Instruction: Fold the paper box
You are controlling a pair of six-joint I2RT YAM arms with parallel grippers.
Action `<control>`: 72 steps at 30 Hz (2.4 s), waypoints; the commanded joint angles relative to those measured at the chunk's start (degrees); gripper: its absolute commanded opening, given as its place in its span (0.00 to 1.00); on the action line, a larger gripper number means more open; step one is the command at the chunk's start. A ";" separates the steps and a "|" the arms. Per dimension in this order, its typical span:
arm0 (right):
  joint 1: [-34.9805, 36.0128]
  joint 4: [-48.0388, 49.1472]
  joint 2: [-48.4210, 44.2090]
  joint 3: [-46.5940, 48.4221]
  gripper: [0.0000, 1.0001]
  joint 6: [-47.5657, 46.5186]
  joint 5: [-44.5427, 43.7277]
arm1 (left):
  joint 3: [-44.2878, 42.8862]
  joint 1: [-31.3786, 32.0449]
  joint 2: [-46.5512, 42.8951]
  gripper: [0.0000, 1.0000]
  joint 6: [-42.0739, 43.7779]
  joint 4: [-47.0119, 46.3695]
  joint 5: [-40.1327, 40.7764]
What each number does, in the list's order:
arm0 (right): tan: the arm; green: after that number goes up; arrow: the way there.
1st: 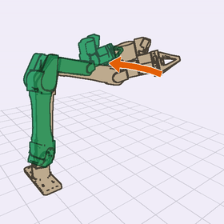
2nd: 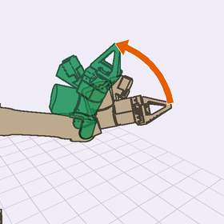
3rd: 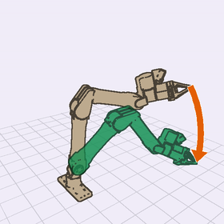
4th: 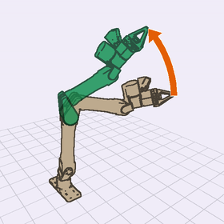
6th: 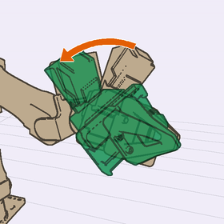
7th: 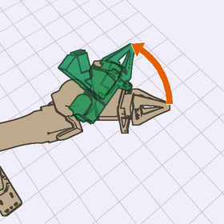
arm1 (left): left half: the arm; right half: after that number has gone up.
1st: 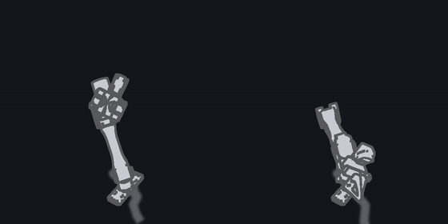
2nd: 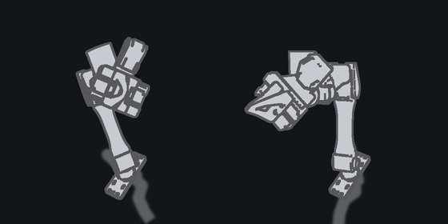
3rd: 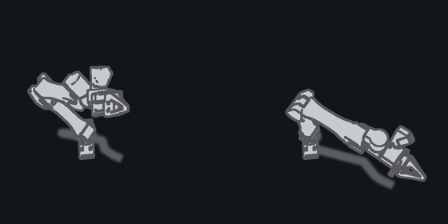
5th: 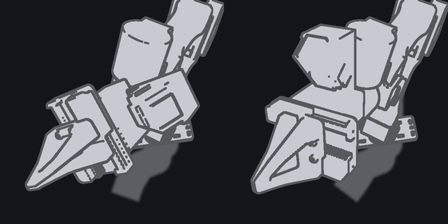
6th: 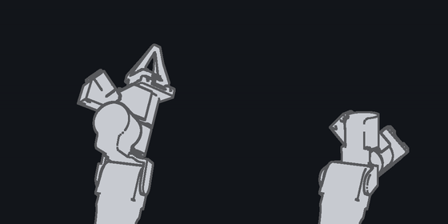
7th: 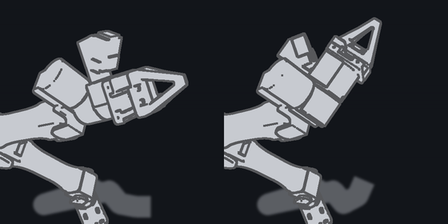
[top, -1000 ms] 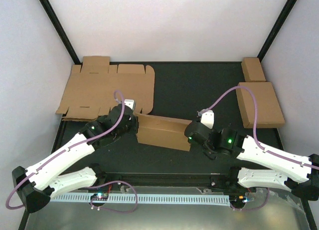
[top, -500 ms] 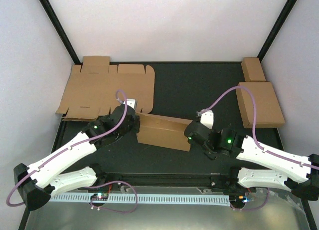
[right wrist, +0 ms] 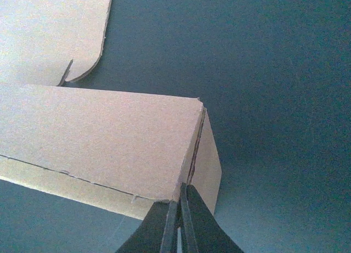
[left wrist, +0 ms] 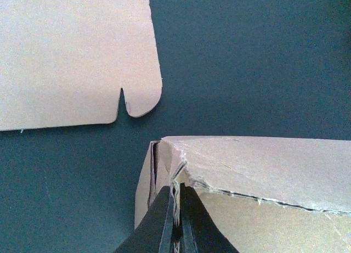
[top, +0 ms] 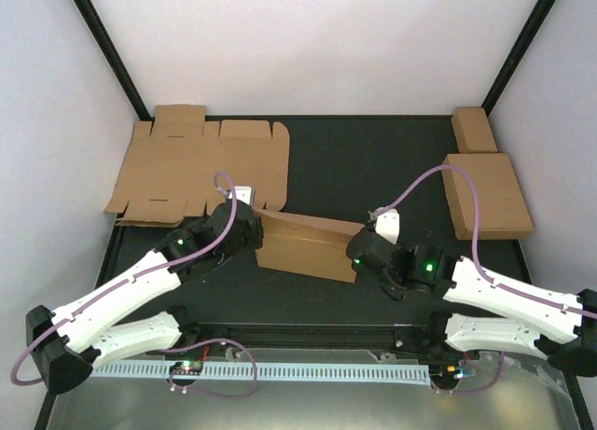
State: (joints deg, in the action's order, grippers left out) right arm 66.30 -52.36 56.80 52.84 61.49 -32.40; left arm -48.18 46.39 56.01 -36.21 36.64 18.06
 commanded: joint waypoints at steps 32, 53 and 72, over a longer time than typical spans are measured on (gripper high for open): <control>-3.20 -3.25 -5.30 -2.21 0.02 -13.68 -1.30 | -1.11 -1.28 0.73 0.02 -0.98 17.17 -2.26; -3.21 -2.01 -4.81 -1.96 0.02 -16.67 0.44 | -2.66 -2.58 -0.87 0.48 1.86 13.70 -9.94; -3.21 -0.91 -4.24 -2.44 0.02 -17.75 1.64 | 0.49 -3.23 -9.62 0.87 3.02 11.75 -9.78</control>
State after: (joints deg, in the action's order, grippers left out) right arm 63.24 -52.95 52.27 51.03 44.75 -31.75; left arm -47.92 43.68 46.09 -34.52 47.99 8.99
